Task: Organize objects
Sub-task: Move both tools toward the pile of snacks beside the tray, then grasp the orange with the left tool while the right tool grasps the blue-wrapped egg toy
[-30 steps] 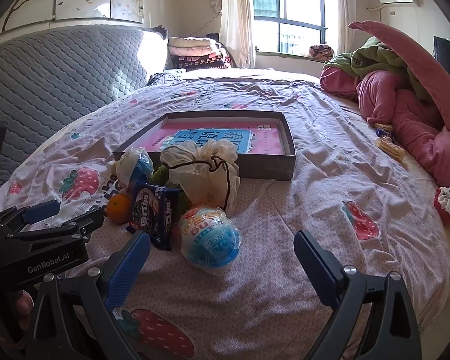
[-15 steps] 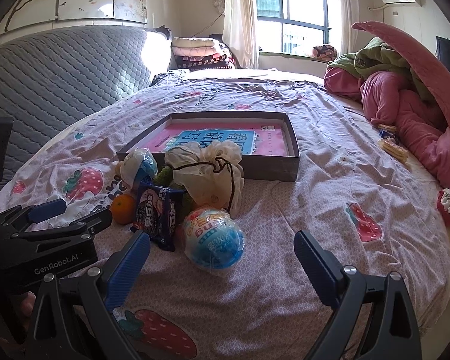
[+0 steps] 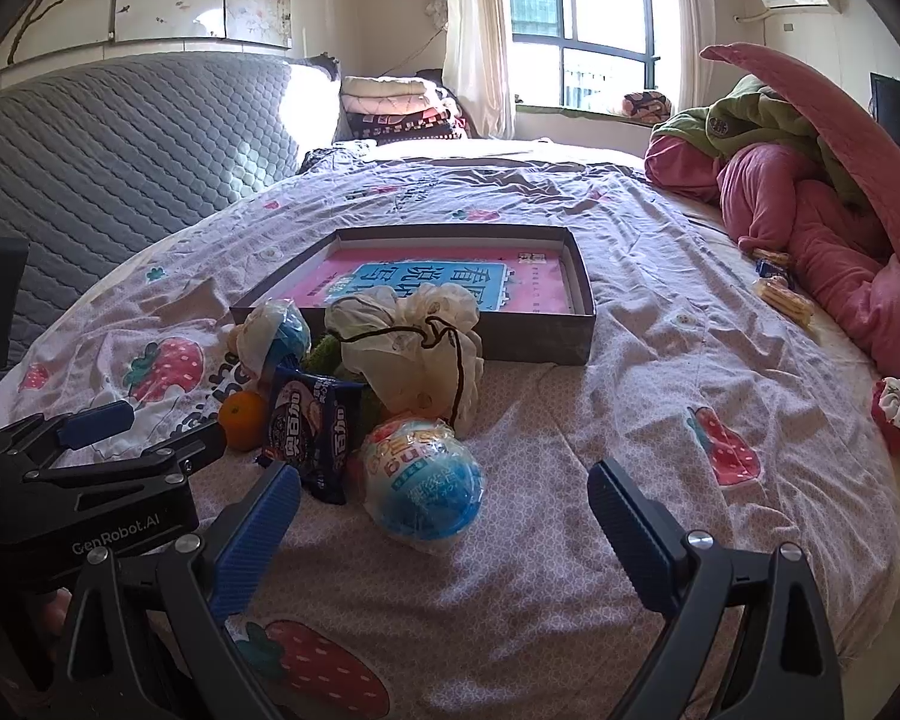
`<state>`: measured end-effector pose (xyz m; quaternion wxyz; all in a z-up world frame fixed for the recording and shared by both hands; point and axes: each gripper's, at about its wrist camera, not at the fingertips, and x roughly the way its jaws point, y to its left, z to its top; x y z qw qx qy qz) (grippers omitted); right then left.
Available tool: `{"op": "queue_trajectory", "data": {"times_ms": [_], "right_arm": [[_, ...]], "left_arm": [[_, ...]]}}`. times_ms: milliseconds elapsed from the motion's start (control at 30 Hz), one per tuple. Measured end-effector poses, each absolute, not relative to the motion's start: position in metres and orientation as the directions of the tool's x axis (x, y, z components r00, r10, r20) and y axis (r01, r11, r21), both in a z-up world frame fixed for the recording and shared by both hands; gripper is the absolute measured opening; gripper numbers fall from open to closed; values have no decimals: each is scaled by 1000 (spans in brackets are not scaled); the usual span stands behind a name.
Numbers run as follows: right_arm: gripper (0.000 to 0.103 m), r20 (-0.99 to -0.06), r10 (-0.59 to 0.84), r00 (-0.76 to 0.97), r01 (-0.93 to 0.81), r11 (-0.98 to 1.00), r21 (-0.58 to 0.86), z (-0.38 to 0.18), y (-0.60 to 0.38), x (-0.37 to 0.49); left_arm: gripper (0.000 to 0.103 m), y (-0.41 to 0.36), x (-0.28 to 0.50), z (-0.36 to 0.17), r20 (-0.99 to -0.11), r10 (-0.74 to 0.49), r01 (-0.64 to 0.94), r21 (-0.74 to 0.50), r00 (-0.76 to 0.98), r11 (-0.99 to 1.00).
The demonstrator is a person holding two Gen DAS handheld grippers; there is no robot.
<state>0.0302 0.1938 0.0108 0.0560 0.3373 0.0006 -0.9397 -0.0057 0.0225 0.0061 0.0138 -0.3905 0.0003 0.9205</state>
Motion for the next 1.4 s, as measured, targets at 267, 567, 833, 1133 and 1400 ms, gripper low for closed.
{"op": "queue_trajectory", "data": {"times_ms": [267,567,833,1133,1400], "right_arm": [[97,-641,-107,-760,110,-993,34,9,193,29],[97,-653,-95,-751,102,-994,27,6,194,25],[97,-668,-87,-739,95,-995,24,2,197,18],[97,-694,-89,-714,94,-995,31,-7,195,8],[96,-721,-93,-687,91,-995,42,-17,191,-3]], "left_arm": [[82,25,-6,5,-722,35,-36,-13,-691,-999],[82,31,-8,4,-727,60,-63,-24,-684,-998],[82,23,-20,-2,-747,46,-29,-36,-664,-999],[82,15,-36,-8,-767,39,-4,-47,-641,-999],[82,17,-49,-21,-796,33,-1,-40,-605,-999]]}}
